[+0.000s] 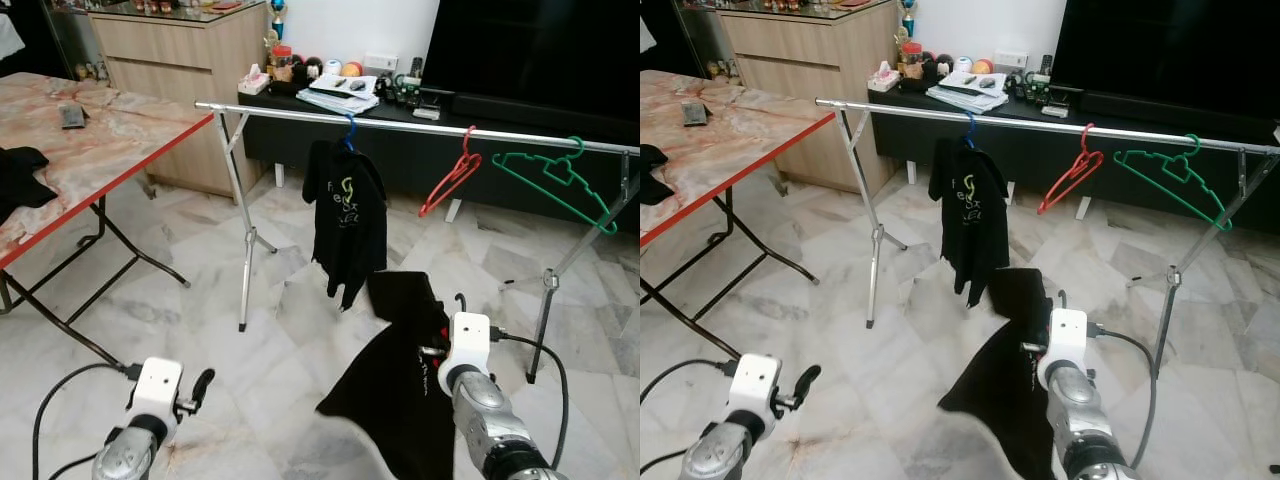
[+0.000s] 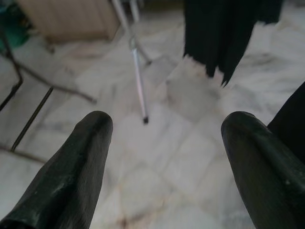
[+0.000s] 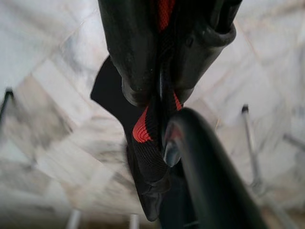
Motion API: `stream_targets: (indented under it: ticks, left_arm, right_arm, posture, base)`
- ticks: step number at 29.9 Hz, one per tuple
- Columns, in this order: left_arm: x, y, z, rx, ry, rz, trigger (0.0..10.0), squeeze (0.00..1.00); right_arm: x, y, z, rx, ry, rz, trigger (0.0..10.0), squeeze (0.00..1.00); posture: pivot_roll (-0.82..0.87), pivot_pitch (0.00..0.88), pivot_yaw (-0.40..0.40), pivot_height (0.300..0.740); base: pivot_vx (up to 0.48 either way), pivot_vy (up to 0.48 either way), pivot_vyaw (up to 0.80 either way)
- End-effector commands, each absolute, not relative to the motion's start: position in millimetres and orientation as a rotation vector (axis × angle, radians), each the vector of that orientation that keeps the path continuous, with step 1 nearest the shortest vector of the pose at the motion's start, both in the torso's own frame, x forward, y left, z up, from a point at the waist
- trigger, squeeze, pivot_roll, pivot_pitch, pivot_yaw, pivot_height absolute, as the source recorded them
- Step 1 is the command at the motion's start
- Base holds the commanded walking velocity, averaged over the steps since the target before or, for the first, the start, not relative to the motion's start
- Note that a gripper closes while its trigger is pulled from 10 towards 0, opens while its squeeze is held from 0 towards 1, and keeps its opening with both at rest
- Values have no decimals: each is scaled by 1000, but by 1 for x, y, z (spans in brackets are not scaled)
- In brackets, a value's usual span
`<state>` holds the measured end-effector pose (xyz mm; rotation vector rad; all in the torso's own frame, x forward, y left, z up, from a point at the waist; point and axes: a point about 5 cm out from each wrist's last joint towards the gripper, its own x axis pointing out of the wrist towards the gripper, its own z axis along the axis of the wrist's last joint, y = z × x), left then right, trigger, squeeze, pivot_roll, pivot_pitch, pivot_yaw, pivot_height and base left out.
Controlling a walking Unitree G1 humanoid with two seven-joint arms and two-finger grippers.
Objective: Hang hanger
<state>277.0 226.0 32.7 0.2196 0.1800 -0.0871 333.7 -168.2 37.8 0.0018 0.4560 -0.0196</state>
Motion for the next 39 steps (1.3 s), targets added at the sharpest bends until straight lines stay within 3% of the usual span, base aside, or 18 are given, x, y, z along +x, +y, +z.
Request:
stream_targets:
  ticks: [1,4,6,9,13,23,25,34,35,36,37,38,39]
  left_arm:
    - [282,224,40,224,162,-105,10000,0]
    - [285,225,45,235,145,-112,10000,0]
    - [287,226,52,268,132,-152,10000,0]
    - [287,224,54,295,136,-205,10000,0]
    - [286,216,56,502,160,-421,10000,0]
    - [296,206,71,556,134,-556,10000,0]
    - [301,198,71,556,146,-603,10000,0]
    - [305,172,71,570,167,-801,10000,0]
    - [305,170,71,571,172,-823,10000,161]
    - [305,169,71,570,176,-835,10000,161]
    - [305,167,70,571,183,-854,10000,702]
    - [306,164,69,595,200,-884,10000,816]
    - [306,164,69,595,200,-884,10000,816]
  right_arm:
    - [344,-163,53,-56,385,7,10000,0]
    - [345,-158,53,-112,400,83,10000,0]
    - [345,-150,54,-296,400,262,10000,0]
    - [344,-147,54,-379,409,350,10000,0]
    - [342,-155,55,-540,446,543,10000,0]
    - [342,-149,67,-691,426,840,10000,0]
    - [337,-136,65,-750,414,983,10000,0]
    - [334,-119,71,-779,372,1158,10000,0]
    - [334,-119,72,-786,369,1158,10000,0]
    - [334,-119,72,-789,368,1158,10000,0]
    - [335,-119,73,-788,364,1154,10000,0]
    - [337,-119,75,-777,356,1147,10000,0]
    - [337,-119,75,-777,356,1147,10000,0]
  posture:
    - [142,54,-40,740]
    - [143,55,-38,740]
    - [142,55,-36,740]
    - [140,53,-37,740]
    - [142,42,-48,740]
    - [150,22,-67,740]
    - [155,13,-75,740]
    - [156,0,-84,740]
    - [155,0,-85,740]
    - [155,0,-85,740]
    - [155,0,-85,740]
    - [154,0,-86,740]
    - [154,0,-86,740]
  base:
    - [0,0,0]
    - [0,0,0]
    - [0,0,0]
    - [0,0,0]
    - [0,0,0]
    - [0,0,0]
    - [0,0,0]
    - [0,0,0]
    - [0,0,0]
    - [0,0,0]
    - [0,0,0]
    - [0,0,0]
    - [0,0,0]
